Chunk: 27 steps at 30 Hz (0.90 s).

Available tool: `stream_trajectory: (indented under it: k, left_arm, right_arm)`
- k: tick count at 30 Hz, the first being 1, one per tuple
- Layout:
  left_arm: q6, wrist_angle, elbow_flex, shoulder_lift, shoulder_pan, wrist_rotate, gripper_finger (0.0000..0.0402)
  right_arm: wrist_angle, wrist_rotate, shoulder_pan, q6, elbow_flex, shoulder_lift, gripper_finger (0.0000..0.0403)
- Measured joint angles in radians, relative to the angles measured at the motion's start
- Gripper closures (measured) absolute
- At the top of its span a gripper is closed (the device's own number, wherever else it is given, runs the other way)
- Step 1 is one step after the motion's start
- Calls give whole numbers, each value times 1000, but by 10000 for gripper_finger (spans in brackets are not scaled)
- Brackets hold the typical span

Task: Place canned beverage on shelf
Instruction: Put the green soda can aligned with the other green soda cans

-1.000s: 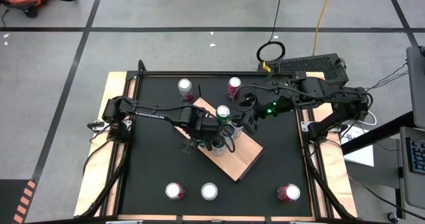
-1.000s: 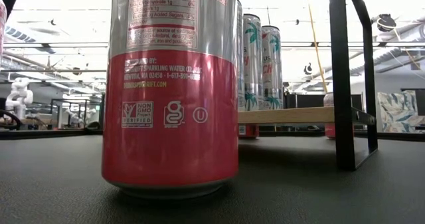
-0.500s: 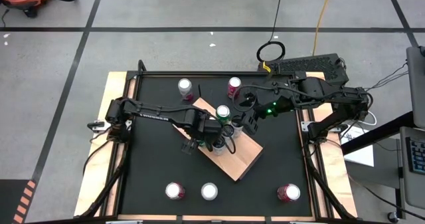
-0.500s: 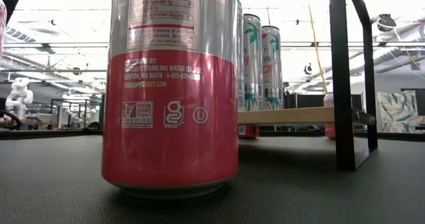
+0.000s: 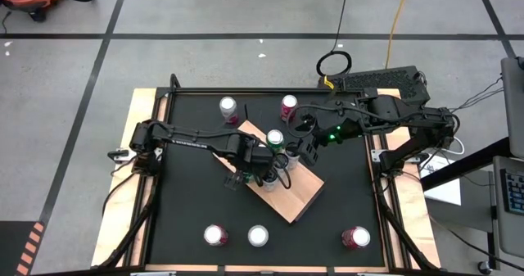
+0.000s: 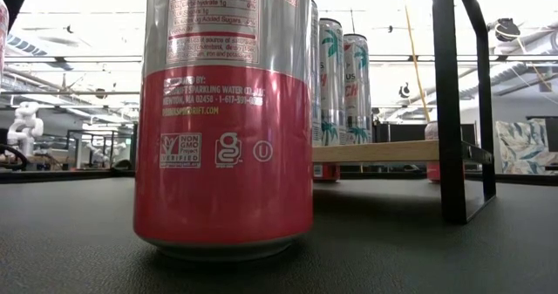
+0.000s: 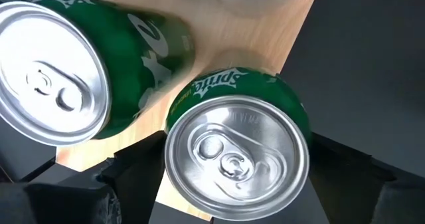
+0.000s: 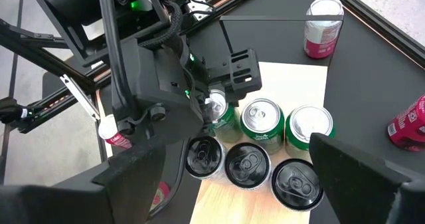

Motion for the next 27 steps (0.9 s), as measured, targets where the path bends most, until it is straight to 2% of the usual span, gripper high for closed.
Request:
stream_trajectory:
  k: [7,13,22,24,27]
  left_arm:
    - [-7,-25,0,-4,0,-1,68]
    - [-61,-65,0,-53,0,-4,68]
    - [-236,-46,22,-258,0,-25,68]
    - [-283,13,-11,-329,-1,16,68]
    - [-337,194,-126,-454,-16,58,68]
  right_arm:
    - [0,0,0,0,0,0,53]
    - [0,0,0,0,0,0,53]
    - [0,-1,0,4,0,0,53]
    - [0,-1,0,11,0,0,53]
    - [0,-4,0,15,0,0,53]
